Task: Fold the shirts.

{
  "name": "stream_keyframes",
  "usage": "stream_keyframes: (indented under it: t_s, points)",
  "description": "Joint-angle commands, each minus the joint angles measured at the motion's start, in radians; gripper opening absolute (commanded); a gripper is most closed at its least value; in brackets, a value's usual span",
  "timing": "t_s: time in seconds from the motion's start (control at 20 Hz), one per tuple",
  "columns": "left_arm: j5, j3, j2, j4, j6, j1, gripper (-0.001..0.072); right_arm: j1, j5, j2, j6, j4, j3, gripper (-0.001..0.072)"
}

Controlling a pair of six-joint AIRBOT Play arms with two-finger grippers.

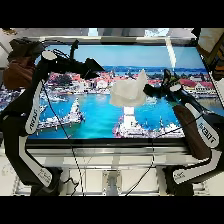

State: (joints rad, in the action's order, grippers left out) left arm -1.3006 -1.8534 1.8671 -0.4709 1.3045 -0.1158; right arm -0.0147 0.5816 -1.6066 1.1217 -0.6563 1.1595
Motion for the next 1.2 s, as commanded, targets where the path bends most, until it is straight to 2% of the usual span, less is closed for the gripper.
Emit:
stream_keyframes:
  t_s: [0.0,0.1,0.2,0.4,0.45,0.6,0.7,0.8,0.85,0.9,0.95,1.15]
  points:
    - [0.012,0.000,0.000,-0.062,0.015,-0.006,0.0630,0.003,0.078,0.088,-0.021,-0.034,0.130,0.0027]
    - [-0.002,0.000,0.000,-0.115,0.060,-0.018,0.0631,0.017,0.180,0.166,-0.027,-0.024,0.229,0.0027]
    - [-0.033,0.000,0.000,-0.101,0.062,-0.050,0.0636,0.052,0.247,0.233,-0.027,-0.011,0.319,0.0026]
    - [-0.014,0.000,0.000,-0.098,0.061,-0.221,0.0663,0.169,0.272,0.286,-0.026,0.023,0.490,0.0025]
    - [0.018,0.000,0.000,-0.107,0.061,-0.270,0.0698,0.194,0.267,0.286,-0.026,0.022,0.532,0.0024]
    - [0.217,0.000,0.000,-0.172,0.130,-0.360,0.0699,0.229,0.299,0.286,-0.021,0.021,0.661,0.0024]
    - [0.338,-0.001,0.000,-0.170,0.183,-0.366,0.0698,0.225,0.342,0.287,-0.011,0.018,0.758,0.0024]
    - [0.445,-0.001,0.000,-0.148,0.193,-0.359,0.0677,0.224,0.363,0.287,0.004,-0.009,0.854,0.0023]
    - [0.492,-0.001,0.000,-0.121,0.193,-0.358,0.0523,0.225,0.372,0.287,0.009,-0.015,0.891,0.0024]
    - [0.548,-0.001,0.000,-0.084,0.191,-0.358,0.0137,0.226,0.381,0.287,0.010,-0.010,0.911,0.0023]
    - [0.608,-0.001,-0.001,-0.047,0.182,-0.358,0.0012,0.226,0.396,0.290,0.010,-0.010,0.919,0.0023]
    - [0.817,-0.061,-0.003,0.068,0.168,-0.339,0.0013,0.226,0.463,0.312,0.012,-0.053,0.917,0.0023]
